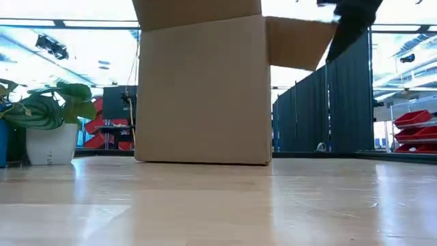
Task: Wrap mug
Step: Close the brown cardboard box, then return to Home Position
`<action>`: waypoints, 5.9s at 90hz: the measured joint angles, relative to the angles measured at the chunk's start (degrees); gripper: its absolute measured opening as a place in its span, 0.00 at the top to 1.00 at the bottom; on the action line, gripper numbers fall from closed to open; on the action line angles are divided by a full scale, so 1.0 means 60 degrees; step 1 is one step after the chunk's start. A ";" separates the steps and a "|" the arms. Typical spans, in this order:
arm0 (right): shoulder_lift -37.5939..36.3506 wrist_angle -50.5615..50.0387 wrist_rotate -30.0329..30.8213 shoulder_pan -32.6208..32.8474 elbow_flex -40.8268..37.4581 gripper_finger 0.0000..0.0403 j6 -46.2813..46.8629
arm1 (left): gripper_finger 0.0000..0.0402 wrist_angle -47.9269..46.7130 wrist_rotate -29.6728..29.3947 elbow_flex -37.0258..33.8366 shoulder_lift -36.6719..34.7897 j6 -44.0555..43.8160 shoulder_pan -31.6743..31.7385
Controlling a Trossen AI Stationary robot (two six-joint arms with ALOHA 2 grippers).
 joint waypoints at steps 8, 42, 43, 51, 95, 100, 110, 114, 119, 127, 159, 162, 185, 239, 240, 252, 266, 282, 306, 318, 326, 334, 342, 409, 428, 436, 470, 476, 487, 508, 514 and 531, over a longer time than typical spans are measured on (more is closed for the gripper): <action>0.0267 0.1413 0.0719 0.0175 -0.0131 0.44 -0.1040 | 0.65 -0.1380 0.0103 -0.0004 -0.0574 -0.1055 0.0089; 0.0325 0.5489 0.2159 0.1101 0.0974 0.53 -0.6017 | 0.65 -0.2774 -0.0558 0.0531 -0.2322 0.1055 0.0485; 0.0329 0.5573 0.2146 0.1102 0.0973 0.53 -0.6153 | 0.65 -0.2766 -0.0658 0.0556 -0.2352 0.1190 0.0502; 0.0339 0.5667 0.2125 0.1061 0.0971 0.54 -0.6594 | 0.65 -0.2755 -0.1504 0.0721 -0.2529 0.2112 0.0554; 0.0208 0.4618 0.1829 0.0367 -0.1961 0.62 -0.2286 | 0.65 -0.7345 -0.1113 0.0922 -0.2746 -0.0648 -0.0804; 0.0238 0.6483 0.1721 0.0059 -0.2489 0.64 -0.3539 | 0.65 -0.7854 -0.0888 0.0922 -0.2747 -0.1329 -0.0795; 0.0239 1.0161 0.1373 -0.0193 -0.2737 0.68 -0.6468 | 0.65 -0.8049 -0.1343 0.0918 -0.2740 -0.1649 -0.0690; 0.0239 1.1360 0.1303 -0.0197 -0.2659 0.70 -0.7690 | 0.65 -0.7987 -0.1947 0.0918 -0.2742 -0.1563 -0.0614; 0.0235 1.2905 0.0901 -0.0261 -0.2570 0.72 -0.9063 | 0.65 -0.7935 -0.2829 0.0919 -0.2740 -0.1311 -0.0518; 0.0217 1.4697 -0.0369 -0.0491 -0.2486 0.74 -1.0187 | 0.65 -0.7732 -0.4328 0.0918 -0.2729 -0.0899 -0.0157; 0.1461 1.6036 -0.4837 -0.3019 -0.2474 0.84 -0.8535 | 0.65 -0.6515 -0.2803 0.0918 -0.2729 -0.0154 0.1941; 0.1686 1.6117 -0.5127 -0.3201 -0.2329 0.85 -0.8345 | 0.65 -0.6237 -0.2579 0.0918 -0.2729 0.0077 0.2024; 0.3857 1.3940 -0.6871 -0.4036 0.0234 0.93 -0.6753 | 0.65 -0.5206 -0.1712 0.0918 -0.2732 0.1193 0.2619; 0.4246 0.8359 -0.6026 -0.4258 0.3241 1.00 -0.7292 | 0.65 -0.9128 0.3186 0.0984 -0.2736 -0.4585 0.6463; 0.4179 0.8360 -0.5756 -0.4278 0.3240 1.00 -0.7395 | 0.65 -0.9139 0.3244 0.0984 -0.2733 -0.4630 0.6476; 0.3623 0.9365 -0.2436 -0.4766 0.3298 1.00 -0.8608 | 0.65 -0.9127 0.3457 0.0951 -0.2695 -0.4322 0.6487; 0.3647 1.0087 -0.2642 -0.5910 0.3277 1.00 -0.8826 | 0.65 -0.9107 0.3504 0.0946 -0.2682 -0.4244 0.6494; 0.4228 1.0324 -0.5456 -0.7332 0.3270 1.00 -0.7895 | 0.65 -0.9036 0.3577 0.0936 -0.2675 -0.4245 0.6488; 0.5024 1.0346 -1.3210 -0.7864 0.3276 1.00 -0.5740 | 0.65 -0.8985 0.3525 0.0922 -0.2663 -0.4019 0.6487; 0.5066 0.9798 -1.4518 -0.7531 0.3280 1.00 -0.5631 | 0.65 -0.8981 0.3500 0.0918 -0.2656 -0.3981 0.6523; 0.5073 0.8815 -1.4531 -0.7296 0.3277 1.00 -0.5729 | 0.65 -0.8985 0.3498 0.0918 -0.2654 -0.3908 0.6527; 0.5066 0.8062 -1.4461 -0.7182 0.3277 1.00 -0.5930 | 0.65 -0.8986 0.3482 0.0918 -0.2652 -0.3879 0.6527; 0.5029 0.7358 -1.3893 -0.7134 0.3303 1.00 -0.6315 | 0.65 -0.8923 0.3455 0.0914 -0.2615 -0.3855 0.6534; 0.1657 0.2610 -1.0440 -0.6571 0.3258 1.00 -0.6753 | 0.65 -0.4659 0.5144 0.0943 -0.0180 -0.3360 0.6847; -0.0471 0.1683 -0.9514 -0.4726 0.2405 1.00 -0.5606 | 0.65 -0.3237 0.6572 0.0885 0.0116 -0.3382 0.6846; -0.1711 0.2139 -0.8856 -0.3517 0.1365 1.00 -0.4655 | 0.65 -0.2549 0.7542 0.0922 0.0143 -0.3911 0.6922; -0.6010 0.9412 -0.6849 0.0811 -0.5121 1.00 -0.0838 | 0.65 -0.5247 0.8070 0.1807 -0.1808 -0.2904 0.7040; -0.6103 1.0389 -0.6553 0.1154 -0.5790 1.00 -0.0693 | 0.65 -0.6144 0.7811 0.1799 -0.2344 -0.2826 0.6877; -0.6090 1.0938 -0.6474 0.1413 -0.6521 1.00 -0.0367 | 0.65 -0.7141 0.6889 0.1250 -0.3504 -0.2557 0.6080; -0.5871 1.1625 -0.6447 0.1400 -0.7673 1.00 0.0599 | 0.65 -0.7024 0.5299 -0.1474 -0.5879 -0.3052 0.4716; -0.5741 1.2301 -0.6479 0.1381 -0.8091 1.00 0.0692 | 0.65 -0.6384 0.5539 -0.2452 -0.6309 -0.3244 0.4567; -0.5120 1.4549 -0.6634 0.1287 -0.9260 1.00 0.0769 | 0.65 -0.4330 0.5678 -0.4573 -0.6768 -0.3536 0.4512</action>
